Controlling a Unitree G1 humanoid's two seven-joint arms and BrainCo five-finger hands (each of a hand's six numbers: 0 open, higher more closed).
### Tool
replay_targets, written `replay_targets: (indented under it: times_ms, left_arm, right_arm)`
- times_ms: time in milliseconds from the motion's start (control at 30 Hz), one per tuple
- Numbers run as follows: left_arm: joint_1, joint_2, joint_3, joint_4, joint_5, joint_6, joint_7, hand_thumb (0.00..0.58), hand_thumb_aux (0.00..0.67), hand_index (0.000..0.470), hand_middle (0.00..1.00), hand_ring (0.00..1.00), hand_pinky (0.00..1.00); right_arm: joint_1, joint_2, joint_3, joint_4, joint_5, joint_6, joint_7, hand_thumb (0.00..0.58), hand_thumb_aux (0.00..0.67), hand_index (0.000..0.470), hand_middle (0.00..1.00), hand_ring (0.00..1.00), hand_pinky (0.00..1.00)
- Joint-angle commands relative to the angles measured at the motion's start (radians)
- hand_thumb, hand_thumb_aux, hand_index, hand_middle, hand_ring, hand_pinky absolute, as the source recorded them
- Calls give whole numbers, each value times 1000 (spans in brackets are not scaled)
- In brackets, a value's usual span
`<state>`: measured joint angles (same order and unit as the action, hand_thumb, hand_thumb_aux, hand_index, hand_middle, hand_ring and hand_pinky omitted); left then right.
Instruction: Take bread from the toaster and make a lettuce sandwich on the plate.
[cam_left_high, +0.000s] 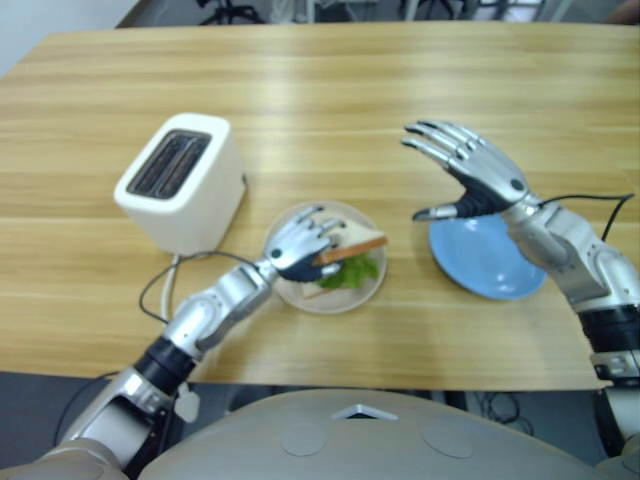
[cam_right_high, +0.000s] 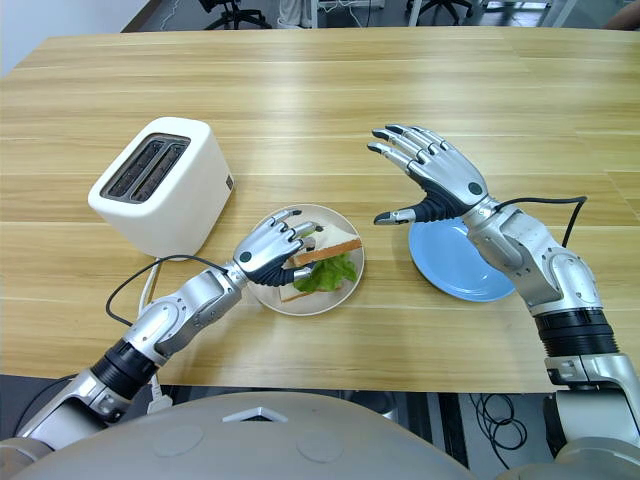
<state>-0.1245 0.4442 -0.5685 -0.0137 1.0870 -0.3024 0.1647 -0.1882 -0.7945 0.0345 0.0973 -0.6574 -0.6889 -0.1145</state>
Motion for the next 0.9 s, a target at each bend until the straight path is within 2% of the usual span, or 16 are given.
replay_targets:
  times_ms: [33, 167, 200, 233, 267, 300, 500, 533, 600, 633, 667, 900]
  left_arm:
    - [21, 29, -44, 122, 44, 29, -61, 580, 670, 460, 1000, 1000, 1000]
    - [15, 41, -49, 128, 57, 38, -64, 580, 670, 460, 1000, 1000, 1000]
    - [12, 46, -49, 127, 57, 38, -69, 580, 670, 460, 655, 655, 655]
    - [10, 51, -50, 128, 61, 40, -74, 580, 670, 460, 180, 180, 180]
    - [6, 58, -50, 130, 65, 42, -80, 580, 670, 460, 180, 180, 180]
    - [3, 65, -49, 132, 67, 44, -86, 580, 670, 460, 0, 0, 0]
    - [-1, 100, -59, 141, 92, 59, -127, 580, 670, 460, 0, 0, 0]
    - [2, 103, -61, 138, 91, 60, -132, 454, 357, 245, 0, 0, 0]
    - [5, 106, -62, 131, 92, 64, -144, 443, 344, 236, 0, 0, 0]
    - [5, 108, -61, 126, 92, 64, -146, 328, 229, 157, 0, 0, 0]
    - [4, 111, -58, 119, 91, 66, -149, 0, 0, 0, 0, 0, 0]
    - [-4, 121, -24, 90, 61, 80, -188, 0, 0, 0, 0, 0, 0]
  right_arm:
    - [6, -9, -12, -8, 10, -6, 17, 0, 0, 0, 0, 0, 0]
    - [14, -13, -14, -5, 12, -8, 21, 0, 0, 0, 0, 0, 0]
    - [18, -15, -16, -6, 12, -8, 21, 0, 0, 0, 0, 0, 0]
    - [22, -16, -19, -8, 13, -8, 21, 0, 0, 0, 0, 0, 0]
    - [25, -18, -21, -9, 14, -8, 21, 0, 0, 0, 0, 0, 0]
    - [29, -19, -23, -11, 14, -8, 20, 0, 0, 0, 0, 0, 0]
    - [65, -21, -44, -27, 13, -5, 19, 0, 0, 0, 0, 0, 0]
    - [71, -22, -47, -27, 13, -5, 19, 0, 0, 0, 0, 0, 0]
    - [81, -24, -54, -28, 13, -6, 18, 0, 0, 0, 0, 0, 0]
    - [87, -25, -56, -29, 14, -6, 17, 0, 0, 0, 0, 0, 0]
    - [91, -26, -59, -28, 15, -7, 16, 0, 0, 0, 0, 0, 0]
    - [127, -37, -75, -28, 19, -11, 16, 0, 0, 0, 0, 0, 0]
